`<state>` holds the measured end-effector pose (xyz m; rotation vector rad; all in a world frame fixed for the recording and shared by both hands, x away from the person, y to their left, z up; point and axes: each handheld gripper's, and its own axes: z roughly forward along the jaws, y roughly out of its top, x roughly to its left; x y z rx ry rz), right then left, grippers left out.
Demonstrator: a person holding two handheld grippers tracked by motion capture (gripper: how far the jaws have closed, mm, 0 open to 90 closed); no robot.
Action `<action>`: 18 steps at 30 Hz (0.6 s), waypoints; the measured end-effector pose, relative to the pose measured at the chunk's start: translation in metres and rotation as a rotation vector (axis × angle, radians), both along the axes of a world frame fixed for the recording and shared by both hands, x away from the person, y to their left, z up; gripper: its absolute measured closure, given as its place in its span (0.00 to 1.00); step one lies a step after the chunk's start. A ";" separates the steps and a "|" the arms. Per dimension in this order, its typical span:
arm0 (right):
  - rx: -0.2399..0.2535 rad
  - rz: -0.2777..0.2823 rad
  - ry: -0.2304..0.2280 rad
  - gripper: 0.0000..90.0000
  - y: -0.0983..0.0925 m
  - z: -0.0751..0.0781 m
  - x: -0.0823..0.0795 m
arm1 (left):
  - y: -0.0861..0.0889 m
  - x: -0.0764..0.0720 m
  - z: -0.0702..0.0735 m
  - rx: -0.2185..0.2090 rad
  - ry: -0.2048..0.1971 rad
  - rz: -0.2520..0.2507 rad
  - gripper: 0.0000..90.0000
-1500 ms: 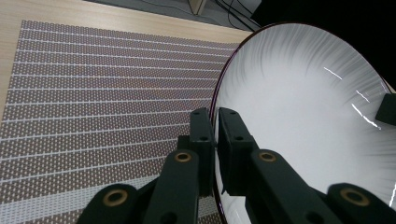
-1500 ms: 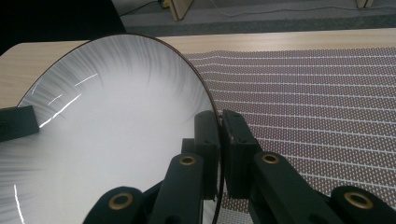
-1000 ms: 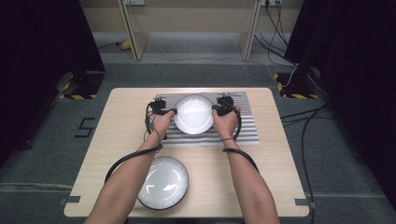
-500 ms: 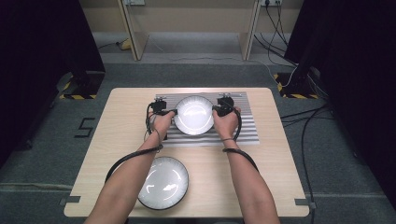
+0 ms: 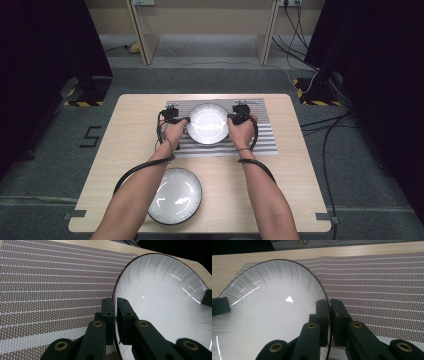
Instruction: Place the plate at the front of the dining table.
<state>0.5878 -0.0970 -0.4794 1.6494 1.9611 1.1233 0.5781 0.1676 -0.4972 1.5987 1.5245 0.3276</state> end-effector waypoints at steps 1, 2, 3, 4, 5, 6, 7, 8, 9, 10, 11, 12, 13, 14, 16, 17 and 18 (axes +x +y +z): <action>-0.001 -0.001 0.001 0.95 0.000 0.000 0.000 | 0.000 0.000 -0.001 0.004 0.001 0.002 0.93; -0.004 0.000 0.003 0.95 0.000 -0.001 0.000 | -0.001 0.000 -0.001 0.006 0.006 0.003 0.93; -0.007 0.001 0.004 0.95 0.001 -0.001 0.000 | 0.000 0.000 -0.001 0.005 0.008 0.003 0.92; -0.010 0.003 0.005 0.95 0.001 -0.002 0.000 | -0.001 0.000 -0.002 0.012 0.007 0.002 0.92; -0.008 0.000 0.008 0.95 0.001 -0.002 0.000 | -0.002 0.000 -0.002 0.015 0.004 0.000 0.92; -0.012 0.001 0.008 0.95 0.001 -0.003 0.000 | -0.002 0.000 -0.002 0.015 0.003 0.001 0.91; -0.010 -0.001 0.010 0.95 0.001 -0.003 0.000 | -0.002 0.000 -0.002 0.015 0.004 0.000 0.91; -0.007 -0.003 0.010 0.95 0.001 -0.003 0.000 | -0.002 0.000 -0.002 0.013 0.005 -0.001 0.91; -0.011 -0.001 0.008 0.94 0.001 -0.004 0.000 | -0.002 0.000 -0.002 0.012 0.005 -0.002 0.91; -0.014 0.000 0.005 0.94 0.001 -0.004 0.000 | -0.002 0.000 -0.002 0.014 0.005 0.000 0.91; -0.019 0.001 0.003 0.94 0.001 -0.005 0.000 | -0.002 0.000 -0.002 0.014 0.006 -0.001 0.90; -0.023 0.001 0.004 0.94 0.001 -0.005 0.000 | -0.003 0.000 -0.002 0.014 0.007 -0.002 0.89; -0.026 0.001 0.008 0.94 0.001 -0.006 0.000 | -0.003 0.000 -0.003 0.013 0.006 -0.002 0.89; -0.030 0.003 0.010 0.94 0.001 -0.006 0.000 | -0.003 0.001 -0.003 0.012 0.007 -0.002 0.88; -0.036 0.004 0.011 0.92 0.001 -0.008 0.000 | -0.003 0.001 -0.003 0.014 0.004 -0.003 0.86; -0.042 0.003 0.009 0.89 0.000 -0.009 0.000 | -0.003 0.001 -0.003 0.014 -0.004 0.002 0.84; -0.044 0.005 0.004 0.88 0.000 -0.009 0.000 | -0.003 0.000 -0.002 0.007 -0.014 0.005 0.84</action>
